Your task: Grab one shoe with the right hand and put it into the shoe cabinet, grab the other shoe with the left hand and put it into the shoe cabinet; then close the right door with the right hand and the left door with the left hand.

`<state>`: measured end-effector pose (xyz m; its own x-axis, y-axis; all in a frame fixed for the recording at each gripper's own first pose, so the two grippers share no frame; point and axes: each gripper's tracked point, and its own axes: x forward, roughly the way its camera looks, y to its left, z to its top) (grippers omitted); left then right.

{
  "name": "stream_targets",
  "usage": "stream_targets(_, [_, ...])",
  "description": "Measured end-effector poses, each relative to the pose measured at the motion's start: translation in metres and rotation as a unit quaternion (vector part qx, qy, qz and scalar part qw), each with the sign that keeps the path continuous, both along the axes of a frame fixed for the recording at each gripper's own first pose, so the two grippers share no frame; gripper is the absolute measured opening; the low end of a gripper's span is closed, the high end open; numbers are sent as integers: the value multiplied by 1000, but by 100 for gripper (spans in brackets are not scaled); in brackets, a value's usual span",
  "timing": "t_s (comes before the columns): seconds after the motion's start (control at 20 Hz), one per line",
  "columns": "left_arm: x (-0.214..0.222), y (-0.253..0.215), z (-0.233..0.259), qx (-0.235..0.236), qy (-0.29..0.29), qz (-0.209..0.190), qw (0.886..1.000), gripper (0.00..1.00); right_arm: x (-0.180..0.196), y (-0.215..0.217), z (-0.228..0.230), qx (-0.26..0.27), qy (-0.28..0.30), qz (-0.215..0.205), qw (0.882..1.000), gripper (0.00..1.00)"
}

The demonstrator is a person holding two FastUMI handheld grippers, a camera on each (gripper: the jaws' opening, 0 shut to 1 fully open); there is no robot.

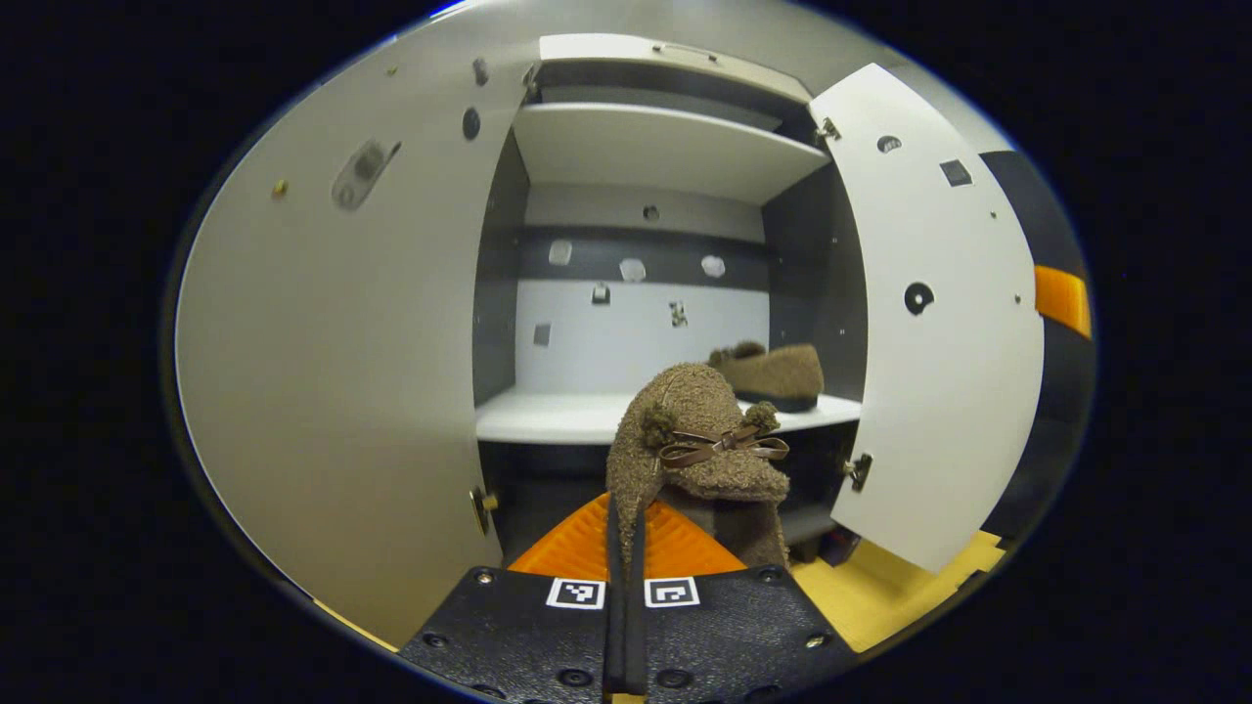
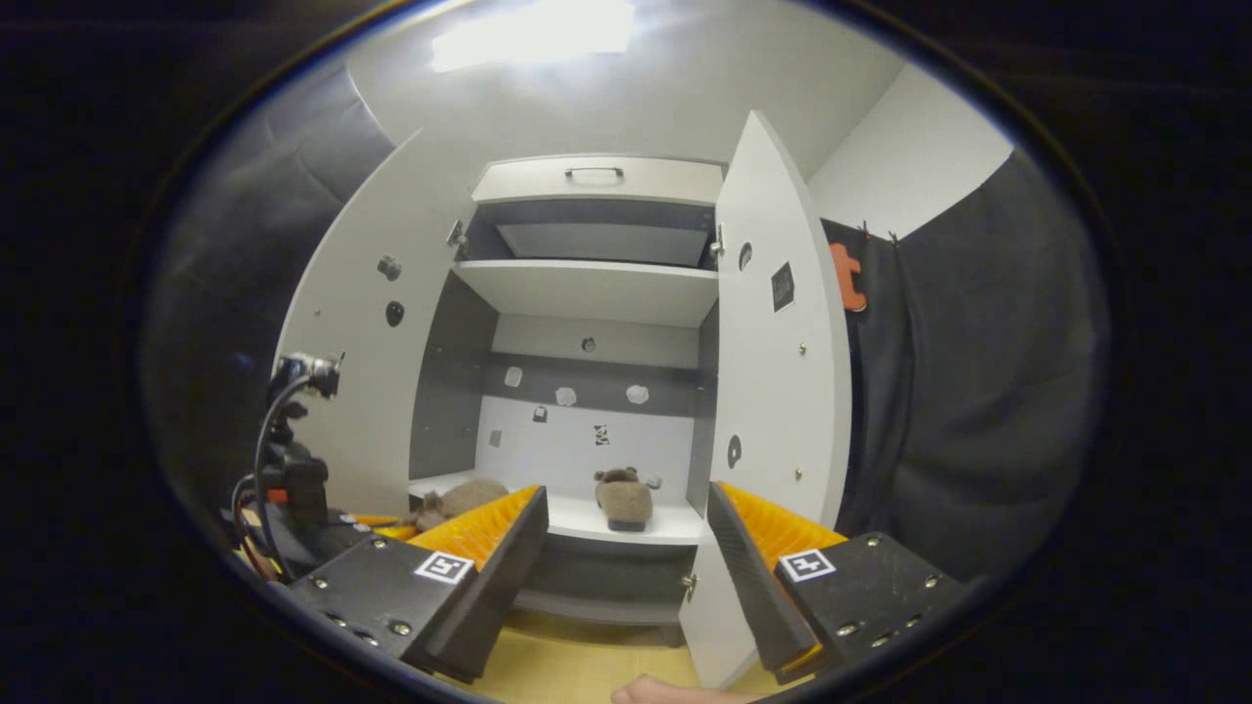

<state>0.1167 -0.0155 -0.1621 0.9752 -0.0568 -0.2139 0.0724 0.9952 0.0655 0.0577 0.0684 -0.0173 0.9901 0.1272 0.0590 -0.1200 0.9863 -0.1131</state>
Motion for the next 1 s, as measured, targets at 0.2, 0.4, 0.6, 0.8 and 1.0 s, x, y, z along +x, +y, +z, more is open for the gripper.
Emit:
stream_targets(0.2, [31,-19,51,-37,-26,-18,999,1,-16,-5,10,9,-15,-3,1000,99])
stream_targets(0.4, [85,-25,94,-86,-39,-3,995,0,-34,-9,16,12,-24,-9,1000,98])
stream_targets(0.6, [139,-18,95,-107,-30,40,993,0,-59,-10,17,24,-36,-4,999,98])
stream_targets(0.8, [184,-16,74,-107,6,41,993,1,-82,-15,18,40,-46,1,998,98])
stream_targets(1.0, [207,1,24,-94,61,69,991,2,-94,-29,15,64,-52,-7,997,98])
